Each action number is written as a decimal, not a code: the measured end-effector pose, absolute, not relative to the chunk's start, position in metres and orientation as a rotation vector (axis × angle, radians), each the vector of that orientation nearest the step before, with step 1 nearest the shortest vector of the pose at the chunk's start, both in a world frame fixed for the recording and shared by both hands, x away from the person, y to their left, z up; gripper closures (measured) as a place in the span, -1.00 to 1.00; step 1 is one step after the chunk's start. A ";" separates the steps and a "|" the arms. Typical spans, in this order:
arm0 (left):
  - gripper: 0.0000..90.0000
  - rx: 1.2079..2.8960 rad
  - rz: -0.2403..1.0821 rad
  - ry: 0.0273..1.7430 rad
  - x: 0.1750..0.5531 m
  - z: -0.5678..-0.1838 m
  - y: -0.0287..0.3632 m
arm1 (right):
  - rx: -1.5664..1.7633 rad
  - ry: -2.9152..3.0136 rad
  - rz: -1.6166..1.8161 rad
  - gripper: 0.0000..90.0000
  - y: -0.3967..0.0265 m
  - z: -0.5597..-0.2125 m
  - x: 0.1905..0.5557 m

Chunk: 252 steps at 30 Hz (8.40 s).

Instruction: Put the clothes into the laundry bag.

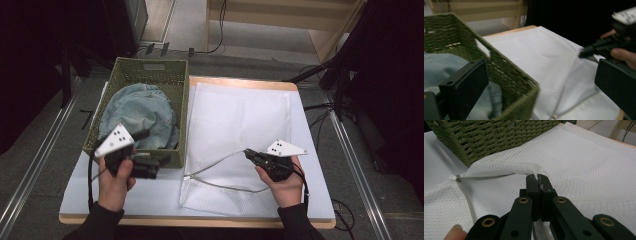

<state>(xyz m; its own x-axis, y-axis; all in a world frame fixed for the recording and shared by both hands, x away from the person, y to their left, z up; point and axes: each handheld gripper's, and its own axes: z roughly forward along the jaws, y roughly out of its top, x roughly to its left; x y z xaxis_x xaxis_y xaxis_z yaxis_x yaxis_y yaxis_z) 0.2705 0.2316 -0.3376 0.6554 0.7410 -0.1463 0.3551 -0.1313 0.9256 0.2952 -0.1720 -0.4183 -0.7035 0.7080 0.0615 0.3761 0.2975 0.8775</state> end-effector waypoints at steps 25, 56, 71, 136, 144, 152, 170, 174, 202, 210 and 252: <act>-1.00 2.026 0.462 1.343 0.445 -0.386 0.280 | 0.975 2.247 1.381 1.00 -0.174 -0.423 0.297; 0.21 2.077 0.199 1.758 0.458 -0.417 0.287 | 0.991 2.256 1.365 1.00 -0.176 -0.428 0.296; -0.69 2.064 0.257 1.469 0.456 -0.392 0.272 | 0.993 2.272 1.358 1.00 -0.174 -0.433 0.299; 0.48 2.346 0.083 1.332 0.445 -0.392 0.231 | 1.011 2.288 1.369 1.00 -0.180 -0.438 0.301; 0.47 2.152 0.172 1.282 0.432 -0.357 0.246 | 1.011 2.278 1.377 1.00 -0.182 -0.437 0.301; 0.47 2.066 0.243 1.207 0.418 -0.326 0.244 | 1.012 2.280 1.376 1.00 -0.181 -0.436 0.301; 0.44 2.044 0.188 0.967 0.386 -0.277 0.198 | 1.013 2.280 1.385 1.00 -0.183 -0.437 0.301; 0.44 2.002 0.067 0.941 0.378 -0.272 0.189 | 1.015 2.281 1.387 1.00 -0.184 -0.437 0.301; 0.40 2.072 -0.085 0.830 0.275 -0.336 0.134 | 1.013 2.283 1.381 1.00 -0.183 -0.438 0.301; 0.40 2.110 -0.174 0.814 0.261 -0.367 0.129 | 1.018 2.279 1.375 1.00 -0.184 -0.439 0.302; 0.32 2.290 -0.465 0.700 0.253 -0.405 0.088 | 1.065 2.164 1.486 1.00 -0.184 -0.412 0.294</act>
